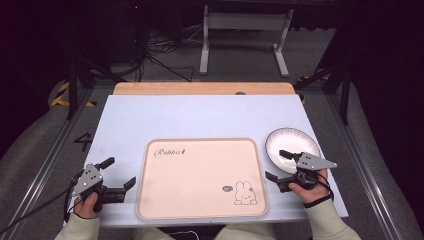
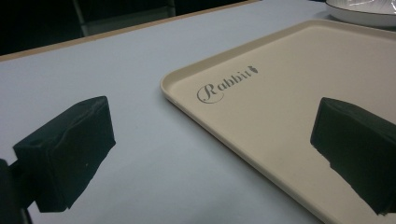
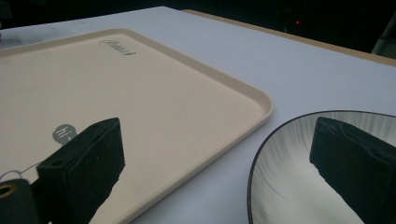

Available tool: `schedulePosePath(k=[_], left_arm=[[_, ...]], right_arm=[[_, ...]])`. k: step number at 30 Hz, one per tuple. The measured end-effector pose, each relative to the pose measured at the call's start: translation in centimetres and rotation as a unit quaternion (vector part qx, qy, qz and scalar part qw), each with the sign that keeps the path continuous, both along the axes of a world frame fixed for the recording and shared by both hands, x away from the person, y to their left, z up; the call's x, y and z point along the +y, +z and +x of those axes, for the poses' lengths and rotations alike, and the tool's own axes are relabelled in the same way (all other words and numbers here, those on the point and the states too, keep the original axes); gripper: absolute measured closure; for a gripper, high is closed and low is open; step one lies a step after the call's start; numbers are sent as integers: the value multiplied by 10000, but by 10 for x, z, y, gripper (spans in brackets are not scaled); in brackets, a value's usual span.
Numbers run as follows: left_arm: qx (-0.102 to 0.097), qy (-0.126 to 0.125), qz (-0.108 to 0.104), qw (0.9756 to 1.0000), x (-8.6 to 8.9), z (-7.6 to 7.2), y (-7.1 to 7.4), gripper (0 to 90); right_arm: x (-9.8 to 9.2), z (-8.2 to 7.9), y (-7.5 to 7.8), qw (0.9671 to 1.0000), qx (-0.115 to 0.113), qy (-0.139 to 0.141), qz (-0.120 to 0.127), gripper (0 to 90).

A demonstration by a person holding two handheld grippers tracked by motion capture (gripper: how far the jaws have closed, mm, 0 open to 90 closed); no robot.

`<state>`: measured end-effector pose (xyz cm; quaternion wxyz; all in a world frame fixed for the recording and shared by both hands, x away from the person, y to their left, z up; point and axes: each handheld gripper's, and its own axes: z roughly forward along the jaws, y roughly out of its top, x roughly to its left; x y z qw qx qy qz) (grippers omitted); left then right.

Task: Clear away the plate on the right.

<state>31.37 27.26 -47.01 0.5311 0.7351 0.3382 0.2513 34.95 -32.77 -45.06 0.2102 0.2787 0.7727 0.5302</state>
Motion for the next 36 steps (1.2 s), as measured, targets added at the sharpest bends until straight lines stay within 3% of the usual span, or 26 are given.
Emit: schedulePosePath(k=[7,17,25,30,35,36], left_arm=[[5,6,10,10000,0,0,0,3],[7,1,19,10000,0,0,0,3],[15,3,28,10000,0,0,0,3],[16,3,30,10000,0,0,0,3],[17,6,31,10000,0,0,0,3],[17,5,34,10000,0,0,0,3]], right_arm=[[-4,1,3,9997,27,-231,-114,33],[-25,2,13,9969,-75,-763,151,37],[-36,4,17,9949,-81,-971,263,44],[-48,6,23,9921,-98,-1210,325,43],[-56,8,24,9904,-86,-1356,243,35],[-57,11,24,9885,-76,-1499,171,54]])
